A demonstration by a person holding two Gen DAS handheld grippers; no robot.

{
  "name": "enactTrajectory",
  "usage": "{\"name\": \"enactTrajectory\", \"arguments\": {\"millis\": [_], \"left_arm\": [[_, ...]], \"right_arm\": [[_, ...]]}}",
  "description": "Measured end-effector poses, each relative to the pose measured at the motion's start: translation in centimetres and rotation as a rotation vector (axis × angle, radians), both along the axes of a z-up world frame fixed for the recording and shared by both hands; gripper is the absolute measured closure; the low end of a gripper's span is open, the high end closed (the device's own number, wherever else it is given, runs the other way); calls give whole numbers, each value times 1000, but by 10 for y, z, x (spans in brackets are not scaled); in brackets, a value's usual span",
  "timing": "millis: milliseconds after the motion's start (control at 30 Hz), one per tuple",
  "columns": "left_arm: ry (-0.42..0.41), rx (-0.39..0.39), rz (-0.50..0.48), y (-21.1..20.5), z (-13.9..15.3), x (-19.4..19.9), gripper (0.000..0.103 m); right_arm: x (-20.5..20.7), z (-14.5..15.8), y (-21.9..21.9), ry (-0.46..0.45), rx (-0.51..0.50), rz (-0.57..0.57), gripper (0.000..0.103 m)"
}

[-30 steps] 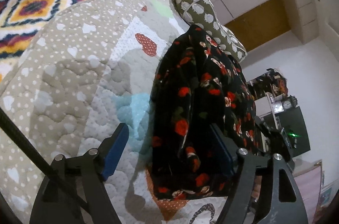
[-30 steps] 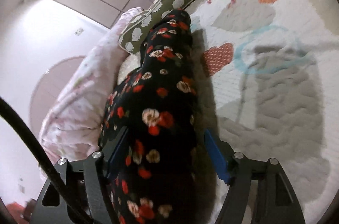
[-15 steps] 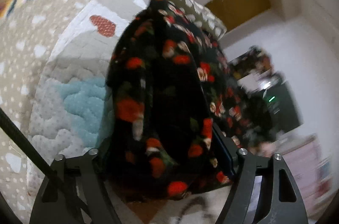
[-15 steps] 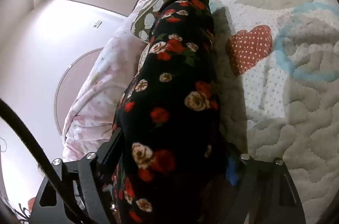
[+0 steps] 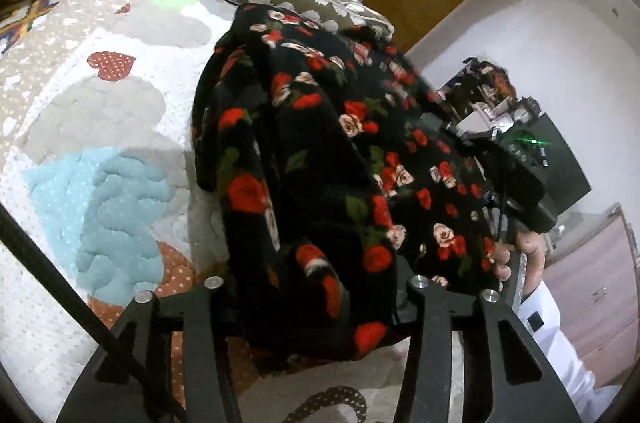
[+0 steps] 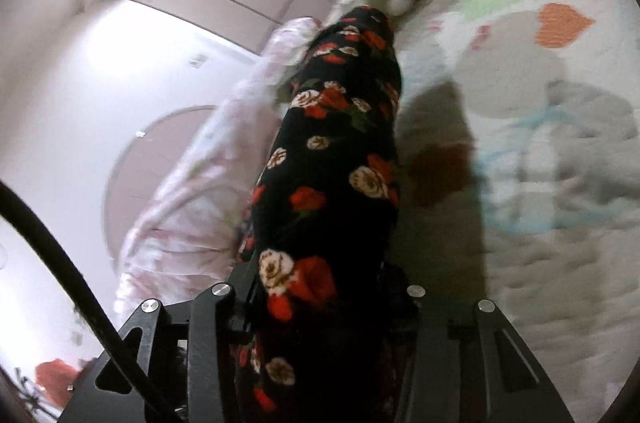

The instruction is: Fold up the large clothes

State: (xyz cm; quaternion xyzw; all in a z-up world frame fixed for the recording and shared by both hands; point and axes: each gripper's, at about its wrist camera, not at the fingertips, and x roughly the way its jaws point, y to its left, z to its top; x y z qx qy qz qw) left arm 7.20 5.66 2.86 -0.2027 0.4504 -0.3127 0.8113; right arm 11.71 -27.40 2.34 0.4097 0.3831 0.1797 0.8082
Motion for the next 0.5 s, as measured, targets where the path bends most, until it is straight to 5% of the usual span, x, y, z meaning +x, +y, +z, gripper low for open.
{"name": "enactTrajectory", "arguments": {"millis": [133, 367, 500], "left_arm": [[-9, -11, 3, 10, 7, -4, 50], [-28, -35, 55, 45, 25, -6, 39], [-115, 60, 171, 65, 40, -13, 31]], "right_arm": [[-4, -9, -10, 43, 27, -62, 42], [-35, 67, -8, -55, -235, -141, 40], [-38, 95, 27, -102, -321, -70, 43]]}}
